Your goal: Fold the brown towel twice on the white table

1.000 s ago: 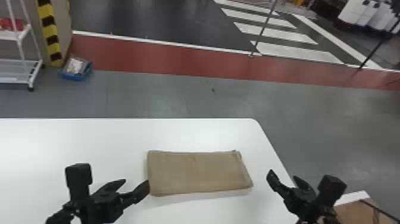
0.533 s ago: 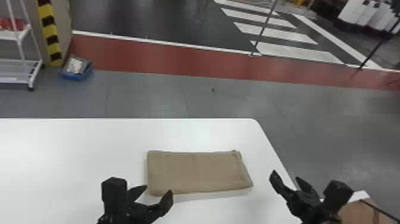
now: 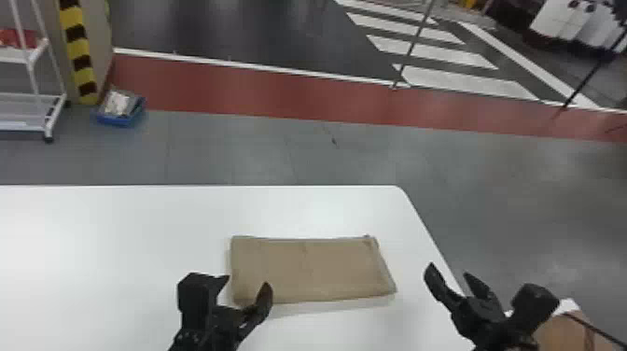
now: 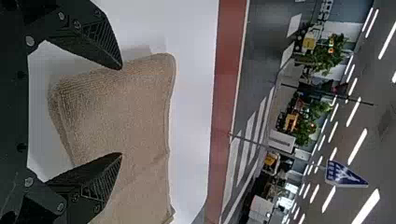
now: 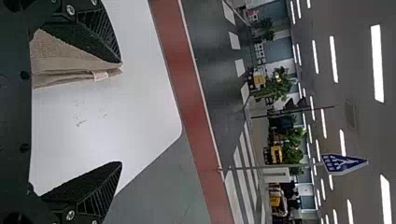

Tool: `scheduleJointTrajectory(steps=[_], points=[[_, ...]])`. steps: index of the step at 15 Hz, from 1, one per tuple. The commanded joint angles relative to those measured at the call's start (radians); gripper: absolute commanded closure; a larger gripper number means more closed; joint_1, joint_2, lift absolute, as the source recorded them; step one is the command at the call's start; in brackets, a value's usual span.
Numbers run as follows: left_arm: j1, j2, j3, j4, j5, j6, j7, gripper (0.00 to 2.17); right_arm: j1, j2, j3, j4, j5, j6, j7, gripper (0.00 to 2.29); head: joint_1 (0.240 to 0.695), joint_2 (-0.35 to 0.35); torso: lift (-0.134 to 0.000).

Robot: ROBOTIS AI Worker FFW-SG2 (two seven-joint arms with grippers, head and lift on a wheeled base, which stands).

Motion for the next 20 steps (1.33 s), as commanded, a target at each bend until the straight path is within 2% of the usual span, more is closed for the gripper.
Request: scheduleJointTrajectory(steps=[1, 8, 11, 13, 14, 17, 20], points=[[-0.016, -0.01, -0.007, 0.013, -0.026, 0.098, 0.018, 0.28, -0.004, 0.0, 0.0, 0.008, 0.0, -0.015, 0.002, 0.11, 0.695, -0.35, 0.0], [-0.042, -0.01, -0.007, 0.048, -0.034, 0.12, 0.018, 0.31, -0.015, -0.003, 0.0, 0.033, -0.002, -0.049, 0.008, 0.12, 0.695, -0.35, 0.0], [-0.042, -0.01, -0.007, 0.045, -0.029, 0.123, 0.022, 0.74, -0.019, -0.003, 0.001, 0.037, 0.0, -0.055, 0.006, 0.13, 0.695, -0.35, 0.0], [-0.039, -0.01, -0.008, 0.036, -0.029, 0.141, 0.029, 1.29, -0.021, -0.003, 0.003, 0.037, 0.0, -0.055, 0.006, 0.13, 0.695, -0.35, 0.0], [-0.032, -0.01, -0.008, 0.03, -0.028, 0.153, 0.029, 1.44, -0.023, -0.003, 0.004, 0.037, 0.0, -0.055, 0.006, 0.13, 0.695, -0.35, 0.0], [0.004, -0.01, 0.008, -0.05, -0.026, 0.19, 0.03, 1.44, -0.021, 0.002, 0.009, 0.034, 0.002, -0.055, 0.006, 0.13, 0.695, -0.35, 0.0], [0.043, 0.03, 0.065, -0.177, -0.02, 0.288, 0.044, 1.44, -0.021, 0.008, 0.021, 0.024, 0.008, -0.055, 0.002, 0.13, 0.695, -0.35, 0.0]])
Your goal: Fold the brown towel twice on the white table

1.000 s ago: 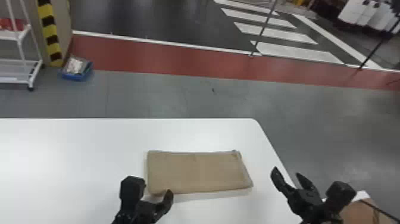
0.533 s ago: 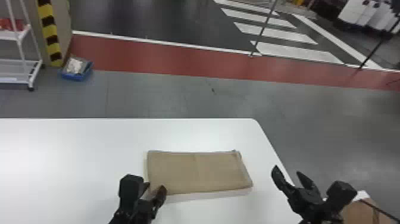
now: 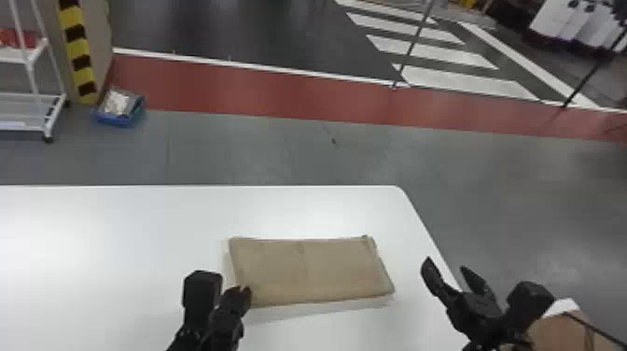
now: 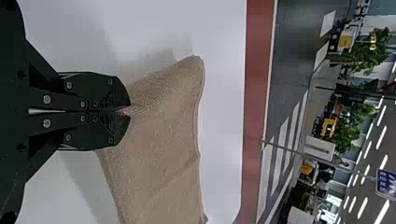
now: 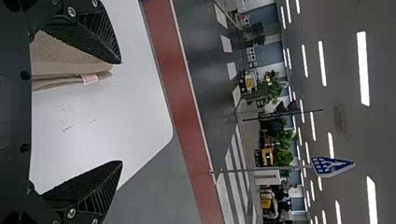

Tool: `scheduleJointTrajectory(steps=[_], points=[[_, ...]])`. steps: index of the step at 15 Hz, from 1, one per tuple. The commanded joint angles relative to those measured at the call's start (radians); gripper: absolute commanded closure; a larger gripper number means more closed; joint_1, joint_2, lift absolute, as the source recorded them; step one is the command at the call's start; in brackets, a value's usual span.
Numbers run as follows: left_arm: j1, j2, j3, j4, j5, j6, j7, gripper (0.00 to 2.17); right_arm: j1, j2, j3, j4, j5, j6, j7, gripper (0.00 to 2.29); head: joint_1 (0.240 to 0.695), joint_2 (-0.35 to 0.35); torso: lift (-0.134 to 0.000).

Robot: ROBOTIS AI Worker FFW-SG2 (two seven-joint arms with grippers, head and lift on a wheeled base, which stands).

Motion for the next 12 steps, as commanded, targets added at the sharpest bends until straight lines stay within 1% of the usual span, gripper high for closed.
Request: scheduleJointTrajectory(steps=[1, 3, 4, 5, 6, 8, 9, 12], points=[[0.041, 0.022, 0.064, -0.098, 0.001, 0.093, -0.001, 1.44, 0.0, 0.007, 0.008, -0.01, 0.004, -0.001, 0.0, 0.13, 0.695, -0.35, 0.0], [0.077, 0.043, 0.134, -0.193, 0.001, 0.195, -0.001, 1.44, 0.0, 0.007, 0.018, -0.014, 0.006, 0.002, -0.006, 0.13, 0.695, -0.35, 0.0], [0.097, 0.049, 0.163, -0.222, 0.005, 0.228, -0.005, 1.44, 0.0, 0.007, 0.021, -0.014, 0.006, 0.002, -0.008, 0.13, 0.695, -0.35, 0.0], [0.111, 0.063, 0.183, -0.255, 0.001, 0.259, -0.001, 1.44, 0.0, 0.007, 0.028, -0.014, 0.007, 0.002, -0.011, 0.13, 0.695, -0.35, 0.0], [0.127, 0.077, 0.202, -0.287, 0.003, 0.268, 0.0, 1.44, 0.0, 0.007, 0.031, -0.014, 0.007, 0.002, -0.012, 0.13, 0.695, -0.35, 0.0], [0.167, 0.092, 0.251, -0.341, -0.003, 0.29, 0.0, 1.44, 0.0, 0.007, 0.037, -0.014, 0.012, 0.002, -0.012, 0.13, 0.695, -0.35, 0.0], [0.181, 0.098, 0.277, -0.368, -0.005, 0.314, 0.002, 1.44, 0.0, 0.007, 0.041, -0.014, 0.012, 0.002, -0.015, 0.13, 0.695, -0.35, 0.0], [0.229, 0.108, 0.341, -0.413, -0.015, 0.324, 0.0, 1.44, 0.0, 0.007, 0.054, -0.016, 0.013, 0.005, -0.021, 0.13, 0.695, -0.35, 0.0]])
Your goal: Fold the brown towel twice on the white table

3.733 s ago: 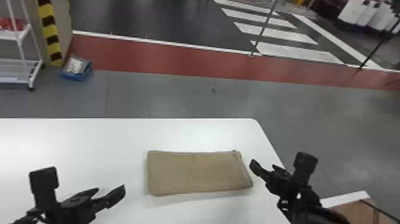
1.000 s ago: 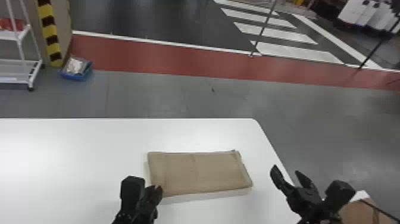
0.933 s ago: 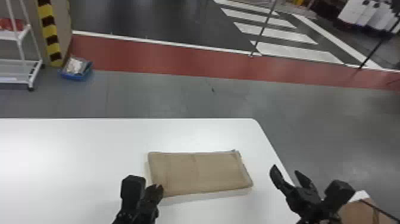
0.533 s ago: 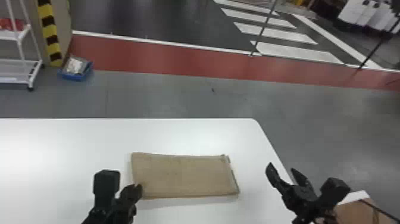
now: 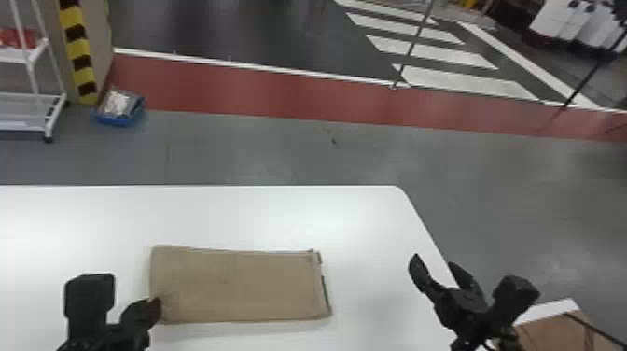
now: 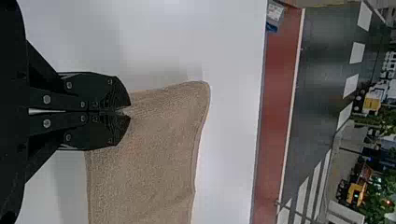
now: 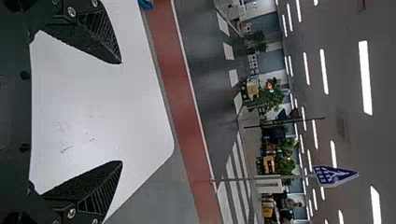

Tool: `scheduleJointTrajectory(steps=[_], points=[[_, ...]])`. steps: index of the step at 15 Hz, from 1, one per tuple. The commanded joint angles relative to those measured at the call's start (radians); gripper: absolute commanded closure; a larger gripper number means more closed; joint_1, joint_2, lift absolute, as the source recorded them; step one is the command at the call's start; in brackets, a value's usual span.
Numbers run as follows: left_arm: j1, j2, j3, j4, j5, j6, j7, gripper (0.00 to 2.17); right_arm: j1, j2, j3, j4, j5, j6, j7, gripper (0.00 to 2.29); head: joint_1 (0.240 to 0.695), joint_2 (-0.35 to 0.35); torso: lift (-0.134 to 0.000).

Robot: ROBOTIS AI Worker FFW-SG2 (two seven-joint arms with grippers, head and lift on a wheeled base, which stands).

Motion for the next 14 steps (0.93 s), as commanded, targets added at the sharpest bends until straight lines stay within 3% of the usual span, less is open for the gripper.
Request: scheduleJointTrajectory(steps=[1, 4, 10, 11, 13, 14], points=[[0.026, 0.011, 0.041, -0.033, -0.005, 0.014, 0.0, 1.44, 0.0, 0.0, 0.011, 0.0, 0.002, 0.003, -0.004, 0.13, 0.695, -0.35, 0.0], [0.062, 0.024, 0.084, -0.068, 0.011, 0.041, -0.003, 1.44, -0.003, 0.0, 0.037, -0.002, 0.008, 0.013, -0.027, 0.13, 0.695, -0.35, 0.0], [0.082, 0.024, 0.086, -0.077, 0.02, 0.057, -0.017, 1.43, -0.049, 0.0, 0.123, 0.0, 0.057, 0.068, -0.071, 0.13, 0.695, -0.35, 0.0], [0.082, 0.024, 0.086, -0.079, 0.019, 0.048, -0.018, 1.22, -0.058, 0.0, 0.155, 0.0, 0.065, 0.071, -0.086, 0.13, 0.695, -0.35, 0.0], [0.087, 0.024, 0.087, -0.091, 0.019, 0.011, -0.024, 0.24, -0.077, 0.0, 0.204, 0.001, 0.09, 0.12, -0.122, 0.14, 0.695, -0.342, 0.0], [0.096, 0.026, 0.089, -0.105, 0.019, -0.026, -0.023, 0.01, -0.081, 0.0, 0.238, 0.0, 0.096, 0.151, -0.142, 0.2, 0.695, -0.331, 0.0]])
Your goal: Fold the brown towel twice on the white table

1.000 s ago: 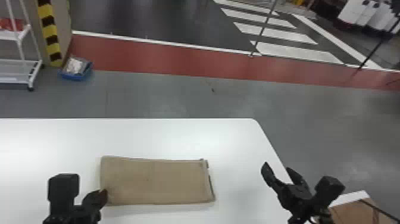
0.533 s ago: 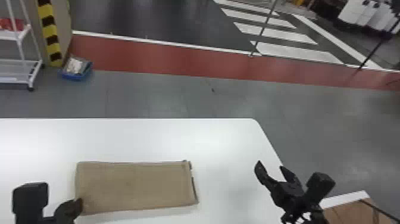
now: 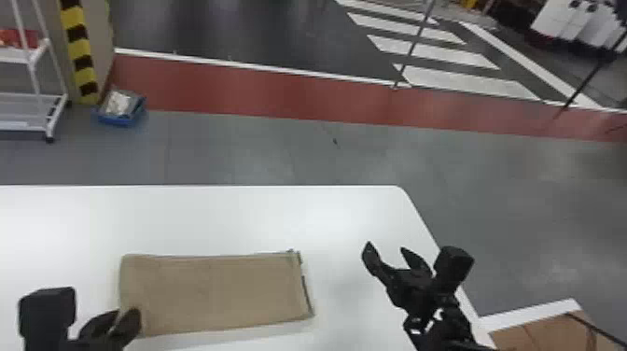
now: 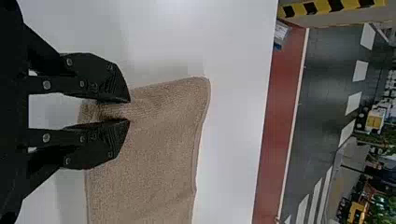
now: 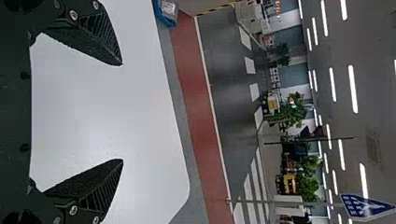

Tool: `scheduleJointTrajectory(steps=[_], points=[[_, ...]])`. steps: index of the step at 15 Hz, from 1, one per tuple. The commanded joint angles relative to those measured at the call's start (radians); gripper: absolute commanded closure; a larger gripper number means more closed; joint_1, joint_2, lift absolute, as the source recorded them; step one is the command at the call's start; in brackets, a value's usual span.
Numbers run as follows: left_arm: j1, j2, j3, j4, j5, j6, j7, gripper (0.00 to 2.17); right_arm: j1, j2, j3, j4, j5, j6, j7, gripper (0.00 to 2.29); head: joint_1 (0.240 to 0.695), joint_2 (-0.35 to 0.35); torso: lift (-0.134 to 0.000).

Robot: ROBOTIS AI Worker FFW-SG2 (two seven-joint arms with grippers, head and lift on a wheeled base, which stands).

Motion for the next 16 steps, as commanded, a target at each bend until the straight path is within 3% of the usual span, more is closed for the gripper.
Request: scheduleJointTrajectory(steps=[1, 3, 5, 6, 9, 12, 13, 14, 15, 16], points=[[0.02, 0.006, 0.017, -0.036, -0.002, -0.081, 0.0, 0.01, -0.012, 0.0, 0.079, -0.003, 0.031, 0.069, -0.047, 0.22, 0.695, -0.317, 0.0], [0.04, 0.024, 0.028, -0.056, -0.025, -0.197, 0.002, 0.01, -0.031, -0.002, 0.159, -0.012, 0.079, 0.186, -0.113, 0.29, 0.695, -0.285, 0.0], [0.069, 0.038, 0.007, -0.06, -0.109, -0.387, 0.008, 0.01, -0.058, 0.0, 0.216, -0.012, 0.103, 0.284, -0.145, 0.29, 0.695, -0.212, 0.0], [0.071, 0.04, 0.0, -0.059, -0.132, -0.406, -0.024, 0.02, -0.072, 0.0, 0.244, -0.012, 0.108, 0.296, -0.159, 0.29, 0.695, -0.186, 0.0], [0.023, 0.038, -0.024, 0.02, -0.112, -0.4, -0.15, 0.03, -0.101, 0.0, 0.297, -0.011, 0.128, 0.373, -0.186, 0.29, 0.695, -0.153, 0.0], [-0.072, 0.035, -0.105, 0.156, -0.117, -0.372, -0.136, 0.03, -0.113, 0.0, 0.314, -0.011, 0.134, 0.425, -0.196, 0.29, 0.695, -0.162, 0.0], [-0.093, 0.034, -0.128, 0.196, -0.121, -0.372, -0.13, 0.12, -0.103, -0.002, 0.314, -0.014, 0.134, 0.41, -0.194, 0.29, 0.695, -0.17, 0.0], [-0.122, 0.029, -0.144, 0.241, -0.126, -0.375, -0.127, 0.35, -0.092, -0.002, 0.313, -0.023, 0.132, 0.401, -0.193, 0.29, 0.695, -0.175, 0.0], [-0.153, 0.024, -0.159, 0.288, -0.128, -0.375, -0.127, 0.7, -0.089, -0.002, 0.306, -0.028, 0.129, 0.395, -0.189, 0.29, 0.695, -0.181, 0.0], [-0.17, 0.015, -0.164, 0.317, -0.126, -0.375, -0.121, 1.21, -0.083, -0.003, 0.297, -0.028, 0.125, 0.388, -0.185, 0.29, 0.695, -0.187, 0.0]])
